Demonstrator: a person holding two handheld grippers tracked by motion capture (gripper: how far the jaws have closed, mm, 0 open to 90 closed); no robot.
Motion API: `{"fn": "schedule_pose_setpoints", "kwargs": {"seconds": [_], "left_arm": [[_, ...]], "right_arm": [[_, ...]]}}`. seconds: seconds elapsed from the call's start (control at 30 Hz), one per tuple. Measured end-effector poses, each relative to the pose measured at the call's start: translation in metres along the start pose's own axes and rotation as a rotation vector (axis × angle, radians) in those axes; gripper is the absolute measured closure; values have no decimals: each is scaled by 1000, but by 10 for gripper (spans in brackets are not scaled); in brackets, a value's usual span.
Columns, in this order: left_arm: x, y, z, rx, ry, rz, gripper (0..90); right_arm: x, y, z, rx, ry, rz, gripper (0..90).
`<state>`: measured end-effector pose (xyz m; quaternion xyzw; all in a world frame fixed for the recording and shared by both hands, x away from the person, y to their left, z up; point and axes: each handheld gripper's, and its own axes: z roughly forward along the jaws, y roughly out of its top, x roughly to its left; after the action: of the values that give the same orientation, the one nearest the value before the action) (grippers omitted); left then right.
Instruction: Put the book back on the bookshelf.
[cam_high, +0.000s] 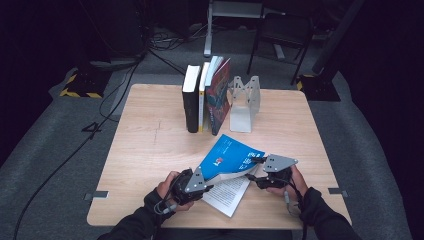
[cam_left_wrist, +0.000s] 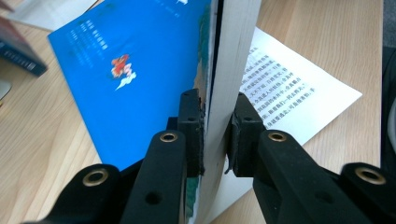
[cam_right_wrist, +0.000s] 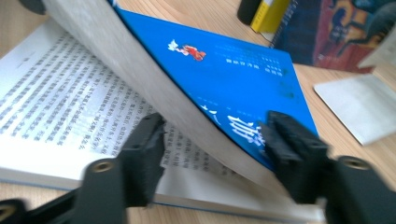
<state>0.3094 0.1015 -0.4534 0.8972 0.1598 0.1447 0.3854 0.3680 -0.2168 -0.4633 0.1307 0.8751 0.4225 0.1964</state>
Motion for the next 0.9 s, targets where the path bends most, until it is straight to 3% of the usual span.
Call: {"fn": "schedule_pose_setpoints", "kwargs": {"seconds": [0.07,0.17,0.27,0.33,0.53,0.6,0.63,0.8,0.9], "left_arm": [[4,-4,-4,0,5,-18,769],[8,-9,-8,6,25,-30,751],[14,-14,-11,15,43,-51,708],[24,-17,-13,3,34,-85,686],[43,-15,-11,16,77,-91,607],[43,-14,-10,20,87,-100,578],[40,-12,-11,-4,65,-114,540],[23,8,-9,-54,-4,-98,438],[17,16,-4,-33,18,-68,442]], "right_arm": [[3,4,-1,-6,9,-51,538],[7,6,-2,-4,29,-75,602],[20,11,-1,20,26,-135,694],[28,17,-2,39,18,-170,723],[38,26,-1,41,-10,-146,757],[38,28,0,45,-11,-143,759],[38,29,0,40,-13,-140,756],[37,36,-2,36,-8,-144,749],[36,39,-3,37,-10,-154,749]]}}
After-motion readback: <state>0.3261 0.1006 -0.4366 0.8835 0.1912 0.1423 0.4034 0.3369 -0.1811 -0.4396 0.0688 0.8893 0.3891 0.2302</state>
